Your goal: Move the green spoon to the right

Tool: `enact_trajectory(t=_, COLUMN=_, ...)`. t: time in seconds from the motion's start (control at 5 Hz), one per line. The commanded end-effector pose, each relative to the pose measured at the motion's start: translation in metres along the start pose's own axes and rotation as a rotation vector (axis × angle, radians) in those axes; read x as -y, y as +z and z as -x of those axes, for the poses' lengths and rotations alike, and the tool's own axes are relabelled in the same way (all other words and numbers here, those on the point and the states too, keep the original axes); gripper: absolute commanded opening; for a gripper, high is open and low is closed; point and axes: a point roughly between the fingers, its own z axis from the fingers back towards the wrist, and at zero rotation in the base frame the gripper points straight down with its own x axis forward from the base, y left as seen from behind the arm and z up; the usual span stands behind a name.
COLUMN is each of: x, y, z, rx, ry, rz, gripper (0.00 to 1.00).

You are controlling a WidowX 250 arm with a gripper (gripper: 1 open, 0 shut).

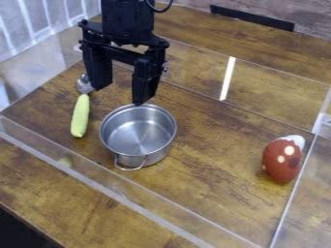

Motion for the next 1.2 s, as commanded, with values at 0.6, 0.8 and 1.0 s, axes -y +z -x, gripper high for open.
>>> enact_trajectory(t=0.6, x=-0.113, y=-0.033, z=-0.01, rx=0.061, ry=0.294, rz=0.006, gripper=1.0)
enact_trajectory(t=0.8, x=-0.108, y=-0.06, z=-0.015, rx=0.079, ry=0.312, rz=0.016, gripper=1.0)
enact_trajectory(t=1.0, x=-0.102, y=-0.079, z=-0.021, rx=0.091, ry=0.327, rz=0.027, gripper=1.0)
